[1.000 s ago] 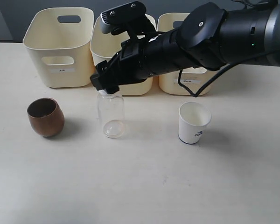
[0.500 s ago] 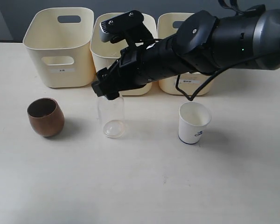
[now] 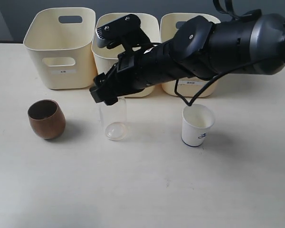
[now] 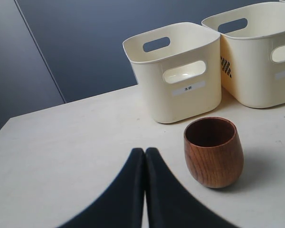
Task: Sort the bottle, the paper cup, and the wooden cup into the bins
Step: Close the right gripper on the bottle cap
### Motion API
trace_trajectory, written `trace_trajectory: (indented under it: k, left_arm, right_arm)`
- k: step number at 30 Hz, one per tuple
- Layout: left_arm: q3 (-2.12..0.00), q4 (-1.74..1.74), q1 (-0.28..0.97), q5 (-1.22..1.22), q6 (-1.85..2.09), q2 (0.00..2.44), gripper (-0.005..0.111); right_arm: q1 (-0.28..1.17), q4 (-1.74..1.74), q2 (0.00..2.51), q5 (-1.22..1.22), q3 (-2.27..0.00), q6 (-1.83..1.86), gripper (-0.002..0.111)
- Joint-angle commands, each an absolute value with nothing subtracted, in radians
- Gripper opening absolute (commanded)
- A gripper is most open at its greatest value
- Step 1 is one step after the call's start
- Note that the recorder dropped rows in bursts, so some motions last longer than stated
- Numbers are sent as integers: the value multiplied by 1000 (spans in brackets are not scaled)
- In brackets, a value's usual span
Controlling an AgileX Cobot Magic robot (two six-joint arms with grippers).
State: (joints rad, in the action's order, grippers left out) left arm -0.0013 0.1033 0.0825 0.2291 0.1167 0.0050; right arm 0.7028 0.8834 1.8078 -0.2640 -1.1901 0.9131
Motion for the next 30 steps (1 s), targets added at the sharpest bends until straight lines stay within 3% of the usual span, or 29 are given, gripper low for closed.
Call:
trace_trajectory:
  k: [1, 12, 16, 19, 22, 23, 30]
  left_arm:
    - [0, 106, 79, 225, 115, 0, 0]
    - [0, 106, 79, 225, 115, 0, 0]
    - [0, 106, 79, 225, 115, 0, 0]
    - [0, 106, 79, 225, 115, 0, 0]
    - [0, 106, 79, 225, 115, 0, 0]
    - [0, 106, 79, 225, 115, 0, 0]
    - [0, 106, 79, 225, 115, 0, 0]
  right_arm:
    - [703, 881, 1814, -250, -1201, 923, 76]
    - [709, 883, 1852, -221, -1201, 924, 75]
    - [709, 883, 1852, -211, -1201, 924, 70]
    - [709, 883, 1852, -214, -1201, 924, 53]
    - [709, 883, 1852, -230, -1201, 924, 16]
    - [709, 883, 1852, -230, -1201, 924, -1]
    - [710, 881, 1840, -218, -1201, 978, -1]
